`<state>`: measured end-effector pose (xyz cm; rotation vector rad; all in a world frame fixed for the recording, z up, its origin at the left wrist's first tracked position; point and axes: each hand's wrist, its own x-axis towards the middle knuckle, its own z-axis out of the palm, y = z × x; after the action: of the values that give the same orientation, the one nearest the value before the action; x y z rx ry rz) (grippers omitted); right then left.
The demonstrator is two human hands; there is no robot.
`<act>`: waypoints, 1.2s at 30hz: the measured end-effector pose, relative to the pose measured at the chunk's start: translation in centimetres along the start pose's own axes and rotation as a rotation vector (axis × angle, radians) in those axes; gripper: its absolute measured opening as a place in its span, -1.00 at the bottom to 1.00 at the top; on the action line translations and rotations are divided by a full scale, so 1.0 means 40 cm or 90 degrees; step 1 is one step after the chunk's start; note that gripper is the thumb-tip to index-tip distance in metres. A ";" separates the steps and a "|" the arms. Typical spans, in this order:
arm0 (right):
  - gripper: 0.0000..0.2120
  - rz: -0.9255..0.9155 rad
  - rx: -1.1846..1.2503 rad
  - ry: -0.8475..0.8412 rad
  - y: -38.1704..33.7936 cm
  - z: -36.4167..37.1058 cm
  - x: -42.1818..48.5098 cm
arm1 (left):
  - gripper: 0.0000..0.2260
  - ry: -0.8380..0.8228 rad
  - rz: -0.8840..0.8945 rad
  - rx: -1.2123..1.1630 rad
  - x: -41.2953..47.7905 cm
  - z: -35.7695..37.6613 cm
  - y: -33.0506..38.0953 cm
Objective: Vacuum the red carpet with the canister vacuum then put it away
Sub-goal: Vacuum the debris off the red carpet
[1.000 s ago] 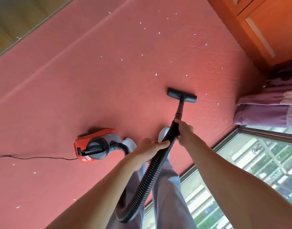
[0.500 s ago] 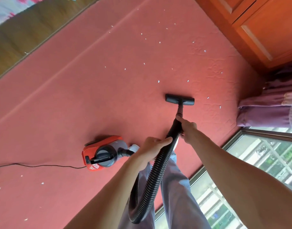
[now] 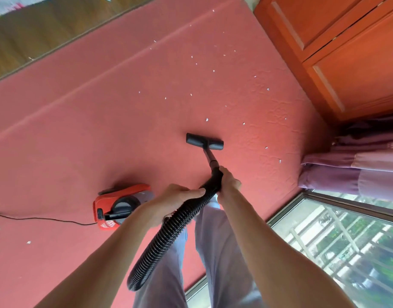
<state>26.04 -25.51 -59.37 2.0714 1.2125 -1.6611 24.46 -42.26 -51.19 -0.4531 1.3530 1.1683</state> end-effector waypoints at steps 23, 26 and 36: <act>-0.65 -0.007 -0.142 -0.177 -0.389 0.148 0.064 | -0.76 0.006 0.028 -0.070 0.085 -0.013 0.303; -0.68 -0.002 -0.174 -0.188 -0.376 0.171 0.069 | -0.78 -0.009 0.017 -0.079 0.089 -0.031 0.294; -0.57 -0.100 -0.255 -0.173 -0.366 0.321 0.164 | -0.74 0.112 0.030 -0.244 0.245 -0.040 0.223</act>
<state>6.73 -21.23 -64.96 1.4972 1.4941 -1.5415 14.26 -36.16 -57.27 -0.8179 1.2945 1.4603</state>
